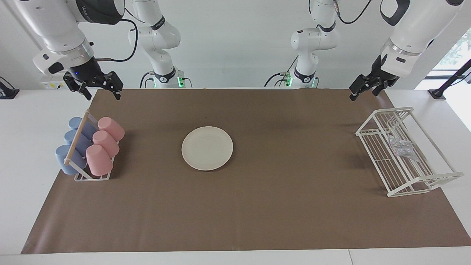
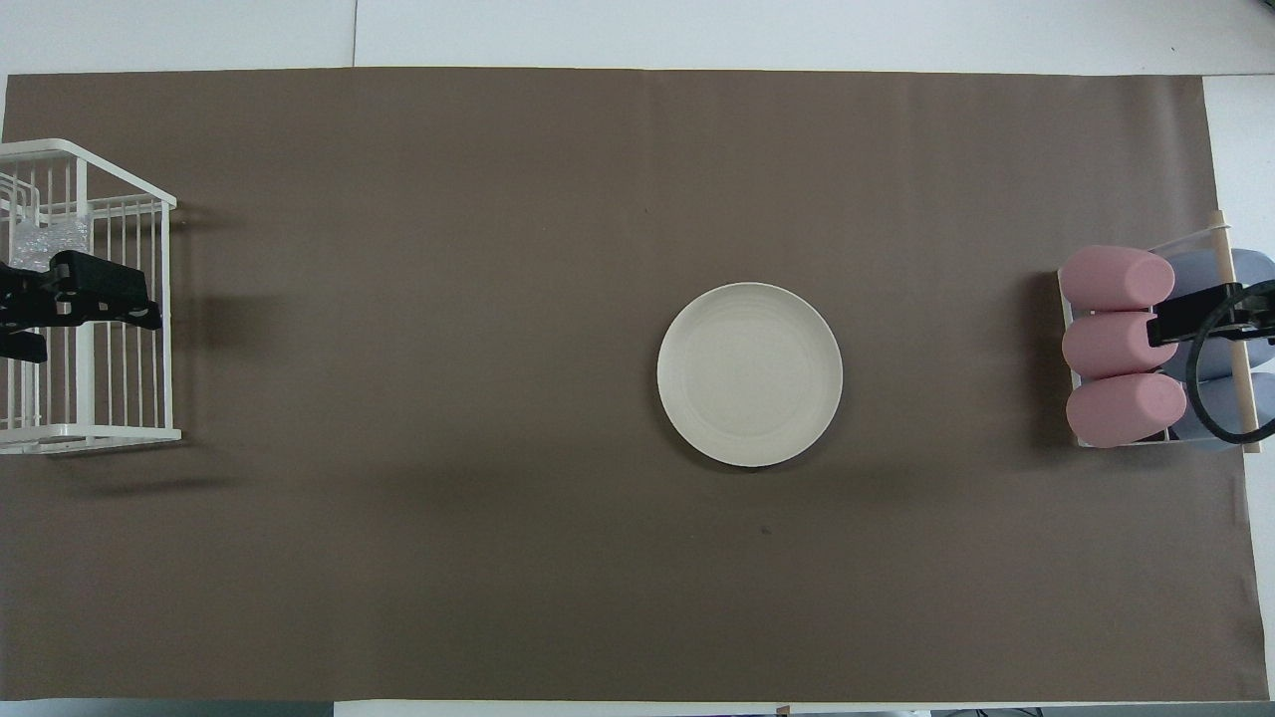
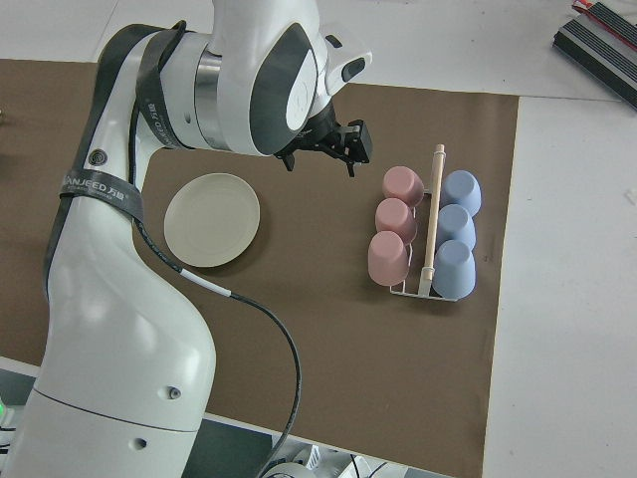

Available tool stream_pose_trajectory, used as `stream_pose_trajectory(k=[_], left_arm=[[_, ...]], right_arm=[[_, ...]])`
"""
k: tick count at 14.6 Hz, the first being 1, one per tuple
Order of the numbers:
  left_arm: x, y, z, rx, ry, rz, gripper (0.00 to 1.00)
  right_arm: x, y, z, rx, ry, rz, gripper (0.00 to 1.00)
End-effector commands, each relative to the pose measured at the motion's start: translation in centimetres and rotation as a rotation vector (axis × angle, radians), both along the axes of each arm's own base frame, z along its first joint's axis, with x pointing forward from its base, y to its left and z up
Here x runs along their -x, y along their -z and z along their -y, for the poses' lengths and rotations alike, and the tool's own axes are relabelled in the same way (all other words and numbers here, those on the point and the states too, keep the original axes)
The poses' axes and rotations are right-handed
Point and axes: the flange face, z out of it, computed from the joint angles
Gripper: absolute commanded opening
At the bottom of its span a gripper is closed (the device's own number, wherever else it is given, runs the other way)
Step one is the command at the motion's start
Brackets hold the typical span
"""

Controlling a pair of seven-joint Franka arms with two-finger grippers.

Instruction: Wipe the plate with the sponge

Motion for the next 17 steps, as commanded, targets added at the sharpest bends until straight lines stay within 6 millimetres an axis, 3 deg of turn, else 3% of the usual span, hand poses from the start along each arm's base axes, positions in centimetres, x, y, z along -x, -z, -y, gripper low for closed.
stream_pose_trajectory(k=[1,3,6,7,11,12,13,15,17], left_arm=[[-0.7,1.3,1.3,-0.141,0.024,0.014,1.0],[-2.2,3.8,2.0,-0.278,0.052,-0.008,1.0],[-5.1,8.6,1.3,-0.494,0.094,-0.059,1.0],[-6.3,10.9,2.2,-0.577,0.11,-0.058,1.0],[-9.3,15.4,1.0,-0.78,0.178,-0.025,1.0],[-10.1,17.9,1.1,-0.821,0.206,-0.048,1.0],[-10.5,19.1,0.8,-0.856,0.214,-0.057,1.0],[-10.8,20.4,-0.1,-0.91,0.229,-0.077,1.0],[-10.8,20.5,-0.6,-0.915,0.222,-0.081,1.0]], right_arm=[[0.0,-0.3,-0.5,-0.003,0.097,0.008,1.0],[0.0,-0.3,-0.8,-0.003,0.14,0.007,1.0],[0.0,-0.4,-3.3,0.002,0.217,0.006,1.0],[-0.1,-1.0,-4.4,0.003,0.262,0.017,1.0],[0.0,-1.9,-8.7,0.01,0.481,0.042,1.0],[0.0,-2.0,-10.0,0.009,0.513,0.049,1.0],[0.2,-2.3,-11.7,0.008,0.552,0.061,1.0],[0.6,-2.2,-14.2,0.007,0.677,0.06,1.0],[1.0,-2.2,-16.2,-0.04,0.825,0.028,1.0]])
